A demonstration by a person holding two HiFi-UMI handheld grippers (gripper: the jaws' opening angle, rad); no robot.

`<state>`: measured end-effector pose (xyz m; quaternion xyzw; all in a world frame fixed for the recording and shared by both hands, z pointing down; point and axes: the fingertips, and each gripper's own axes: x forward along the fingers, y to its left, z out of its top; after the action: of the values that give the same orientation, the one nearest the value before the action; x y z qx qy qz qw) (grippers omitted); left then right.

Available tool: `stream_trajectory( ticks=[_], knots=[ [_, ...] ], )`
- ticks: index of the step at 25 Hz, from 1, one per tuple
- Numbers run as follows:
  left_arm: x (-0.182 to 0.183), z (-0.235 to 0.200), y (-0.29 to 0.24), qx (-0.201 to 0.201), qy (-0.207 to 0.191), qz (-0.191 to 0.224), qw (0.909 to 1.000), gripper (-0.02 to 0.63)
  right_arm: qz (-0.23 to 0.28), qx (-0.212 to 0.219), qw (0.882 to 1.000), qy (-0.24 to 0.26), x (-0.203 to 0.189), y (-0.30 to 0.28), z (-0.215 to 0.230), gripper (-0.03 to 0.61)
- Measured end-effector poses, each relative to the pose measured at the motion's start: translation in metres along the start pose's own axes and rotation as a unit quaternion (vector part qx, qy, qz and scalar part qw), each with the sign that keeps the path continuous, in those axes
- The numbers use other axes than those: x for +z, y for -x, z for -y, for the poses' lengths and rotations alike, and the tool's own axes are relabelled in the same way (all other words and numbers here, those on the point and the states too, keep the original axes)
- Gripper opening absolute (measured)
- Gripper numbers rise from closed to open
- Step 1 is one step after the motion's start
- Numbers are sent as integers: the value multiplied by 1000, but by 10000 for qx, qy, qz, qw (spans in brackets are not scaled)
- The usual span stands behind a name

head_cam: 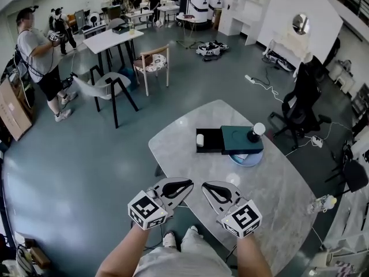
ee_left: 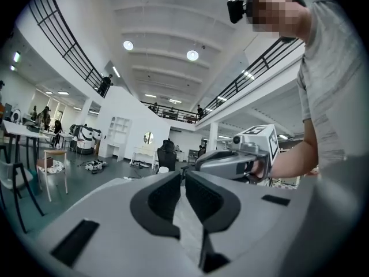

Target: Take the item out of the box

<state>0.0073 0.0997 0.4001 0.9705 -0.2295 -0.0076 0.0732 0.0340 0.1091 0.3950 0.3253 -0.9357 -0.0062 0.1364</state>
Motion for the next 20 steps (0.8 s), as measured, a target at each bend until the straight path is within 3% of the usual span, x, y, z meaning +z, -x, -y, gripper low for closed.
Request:
stream_trajectory(
  ticks=[14, 20],
  knots=[
    [-24, -44, -62, 83, 194, -647, 9977, 27, -359, 74, 9992, 176, -28, -28, 82, 20],
    [-37, -58, -79, -98, 184, -886, 9958, 26, -359, -58, 9992, -137, -40, -36, 104, 21]
  ],
)
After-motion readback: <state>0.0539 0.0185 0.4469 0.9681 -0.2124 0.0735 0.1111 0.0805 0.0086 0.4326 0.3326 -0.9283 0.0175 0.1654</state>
